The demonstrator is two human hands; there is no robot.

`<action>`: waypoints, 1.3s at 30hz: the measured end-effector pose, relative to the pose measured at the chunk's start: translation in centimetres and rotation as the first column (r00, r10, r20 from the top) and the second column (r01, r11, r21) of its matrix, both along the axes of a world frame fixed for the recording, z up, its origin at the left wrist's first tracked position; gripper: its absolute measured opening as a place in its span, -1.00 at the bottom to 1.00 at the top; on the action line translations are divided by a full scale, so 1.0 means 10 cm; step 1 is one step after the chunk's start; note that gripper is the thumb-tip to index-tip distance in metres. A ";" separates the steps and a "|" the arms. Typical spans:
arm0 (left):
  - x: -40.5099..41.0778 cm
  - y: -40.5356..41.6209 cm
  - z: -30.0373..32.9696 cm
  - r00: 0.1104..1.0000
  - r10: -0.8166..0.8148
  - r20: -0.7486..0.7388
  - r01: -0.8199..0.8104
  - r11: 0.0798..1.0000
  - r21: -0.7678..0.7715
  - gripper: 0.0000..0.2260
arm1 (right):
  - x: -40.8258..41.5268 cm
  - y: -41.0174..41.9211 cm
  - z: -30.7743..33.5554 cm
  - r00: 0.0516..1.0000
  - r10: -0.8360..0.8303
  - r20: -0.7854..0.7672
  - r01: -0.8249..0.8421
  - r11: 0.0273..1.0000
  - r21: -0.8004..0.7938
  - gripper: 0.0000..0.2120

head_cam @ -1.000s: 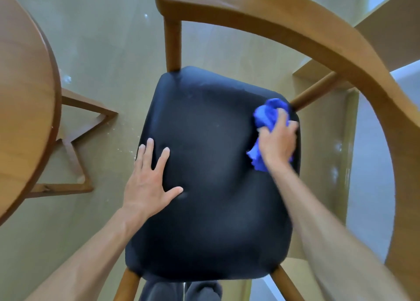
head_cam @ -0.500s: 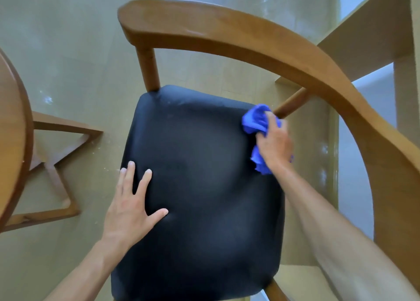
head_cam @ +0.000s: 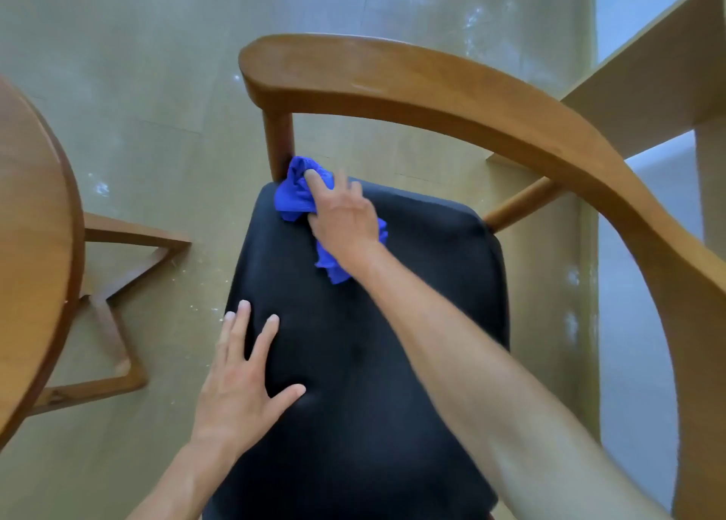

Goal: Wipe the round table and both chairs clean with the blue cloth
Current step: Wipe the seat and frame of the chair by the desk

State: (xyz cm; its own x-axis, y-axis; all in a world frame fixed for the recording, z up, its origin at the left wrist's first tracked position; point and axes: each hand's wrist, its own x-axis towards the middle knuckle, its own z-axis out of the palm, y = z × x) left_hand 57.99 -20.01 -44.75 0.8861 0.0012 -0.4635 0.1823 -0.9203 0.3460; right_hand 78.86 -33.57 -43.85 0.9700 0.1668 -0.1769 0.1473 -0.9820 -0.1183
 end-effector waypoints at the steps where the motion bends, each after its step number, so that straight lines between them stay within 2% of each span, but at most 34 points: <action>1: -0.01 0.00 -0.01 1.000 -0.002 -0.005 0.002 1.000 0.004 -0.09 | 0.03 -0.31 -0.01 1.000 0.023 0.004 -0.023 0.999 -0.025 -0.57; 4: 0.00 -0.01 -0.01 1.000 0.022 -0.002 -0.022 1.000 0.005 -0.09 | -0.01 -1.25 -0.03 0.986 -0.167 0.024 0.166 0.986 0.027 -0.52; 7: 0.03 -0.03 0.03 0.999 0.036 -0.018 -0.036 0.999 -0.004 -0.09 | -0.59 -2.08 0.00 0.977 -0.213 -0.029 0.215 0.970 0.113 -0.50; 8: 0.03 -0.03 0.03 0.999 0.041 -0.027 -0.041 0.999 -0.006 -0.09 | -0.83 -2.29 0.02 0.960 -0.272 -0.067 0.279 0.948 0.155 -0.50; 12: 0.04 -0.05 0.02 0.997 0.060 -0.051 -0.062 0.998 -0.020 -0.08 | -1.68 -2.49 0.05 0.788 -0.567 -0.242 0.616 0.740 0.270 -0.55; 14: 0.05 -0.05 0.03 0.995 0.066 -0.068 -0.068 0.997 -0.027 -0.08 | -2.08 -2.37 0.09 0.769 -0.554 -0.321 0.630 0.742 0.229 -0.50; 16: 0.05 -0.06 0.04 0.994 0.065 -0.085 -0.068 0.997 -0.028 -0.08 | -2.51 -2.21 0.19 0.813 -0.422 -0.401 0.518 0.839 0.168 -0.46; 18: 0.05 -0.05 0.06 0.993 0.063 -0.095 -0.066 0.997 -0.030 -0.08 | -2.92 -2.04 0.27 0.828 -0.178 -0.531 0.297 0.943 0.148 -0.48; 20: 0.06 -0.05 0.06 0.993 0.061 -0.100 -0.065 0.997 -0.033 -0.08 | -3.13 -1.85 0.37 0.750 0.092 -0.656 0.006 0.989 0.145 -0.47; 21: 0.07 -0.05 0.07 0.993 0.061 -0.101 -0.065 0.997 -0.033 -0.08 | -3.13 -1.75 0.41 0.714 0.221 -0.665 -0.171 0.975 0.140 -0.47; 24: 0.06 -0.02 0.07 0.993 0.060 -0.105 -0.067 0.996 -0.067 -0.12 | -3.04 -1.45 0.46 0.670 0.488 -0.560 -0.532 0.841 0.095 -0.48; 28: 0.07 0.11 0.09 0.990 0.105 -0.094 -0.120 0.976 -0.181 -0.44 | -3.18 -1.17 0.38 0.576 0.675 -0.461 -0.735 0.674 0.069 -0.53; 29: 0.10 0.14 0.09 0.990 0.103 -0.098 -0.121 0.972 -0.201 -0.50 | -3.21 -1.21 0.37 0.515 0.737 -0.439 -0.791 0.606 0.089 -0.54; 31: 0.15 0.20 0.12 0.988 0.096 -0.120 -0.122 0.966 -0.230 -0.56 | -3.22 -1.48 0.37 0.295 0.878 -0.376 -0.915 0.373 0.153 -0.59; 32: 0.17 0.21 0.14 0.987 0.093 -0.130 -0.122 0.962 -0.244 -0.57 | -3.19 -1.69 0.40 0.195 0.896 -0.399 -0.947 0.278 0.162 -0.61; 33: 0.19 0.21 0.15 0.987 0.094 -0.134 -0.126 0.958 -0.256 -0.57 | -3.12 -1.88 0.46 0.150 0.879 -0.453 -0.958 0.242 0.154 -0.60; 34: 0.19 0.21 0.16 0.986 0.102 -0.133 -0.134 0.955 -0.264 -0.57 | -3.03 -2.05 0.50 0.186 0.835 -0.518 -0.948 0.291 0.127 -0.59; 36: 0.19 0.20 0.18 0.984 0.126 -0.125 -0.156 0.951 -0.268 -0.56 | -2.81 -2.35 0.50 0.326 0.702 -0.633 -0.891 0.451 0.042 -0.55; 39: 0.21 0.18 0.19 0.982 0.148 -0.114 -0.175 0.944 -0.281 -0.57 | -2.51 -2.58 0.45 0.383 0.608 -0.696 -0.858 0.514 -0.023 -0.54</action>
State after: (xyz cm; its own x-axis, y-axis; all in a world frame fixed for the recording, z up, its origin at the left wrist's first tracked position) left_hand 60.14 -18.22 -42.88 0.8397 -0.0046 -0.5431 0.3630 -0.7390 0.5675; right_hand 53.81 -59.35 -39.33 0.1673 0.5679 -0.8059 0.8578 -0.4867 -0.1649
